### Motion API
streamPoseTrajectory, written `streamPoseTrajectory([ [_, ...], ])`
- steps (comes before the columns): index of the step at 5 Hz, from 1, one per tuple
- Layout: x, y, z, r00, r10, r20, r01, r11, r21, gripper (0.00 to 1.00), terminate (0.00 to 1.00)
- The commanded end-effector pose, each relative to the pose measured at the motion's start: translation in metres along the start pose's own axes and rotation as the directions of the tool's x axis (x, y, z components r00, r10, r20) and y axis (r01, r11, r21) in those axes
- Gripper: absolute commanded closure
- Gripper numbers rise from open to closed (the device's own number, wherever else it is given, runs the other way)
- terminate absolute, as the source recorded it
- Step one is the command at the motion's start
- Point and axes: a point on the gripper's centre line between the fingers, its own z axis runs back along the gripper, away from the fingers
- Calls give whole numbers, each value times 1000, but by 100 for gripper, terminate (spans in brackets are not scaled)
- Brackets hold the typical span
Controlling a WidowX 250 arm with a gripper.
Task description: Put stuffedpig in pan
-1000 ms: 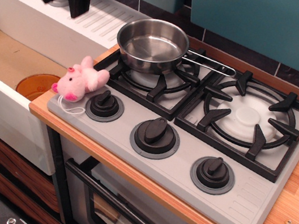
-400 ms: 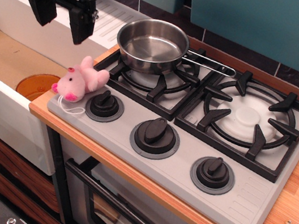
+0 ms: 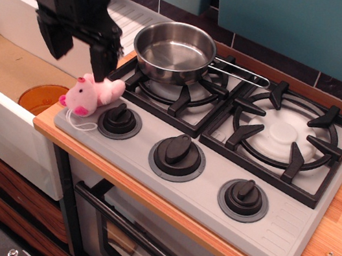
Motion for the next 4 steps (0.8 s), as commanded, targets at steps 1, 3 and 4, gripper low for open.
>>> streamPoseTrajectory([
  [1,9,10,-10,996,-29,85,29,1000,-2,0,0],
  [3,13,26,-35,993,-55,108,59,998,-37,0,0],
  [4,14,29,-42,993,-59,103,65,997,-49,0,0],
])
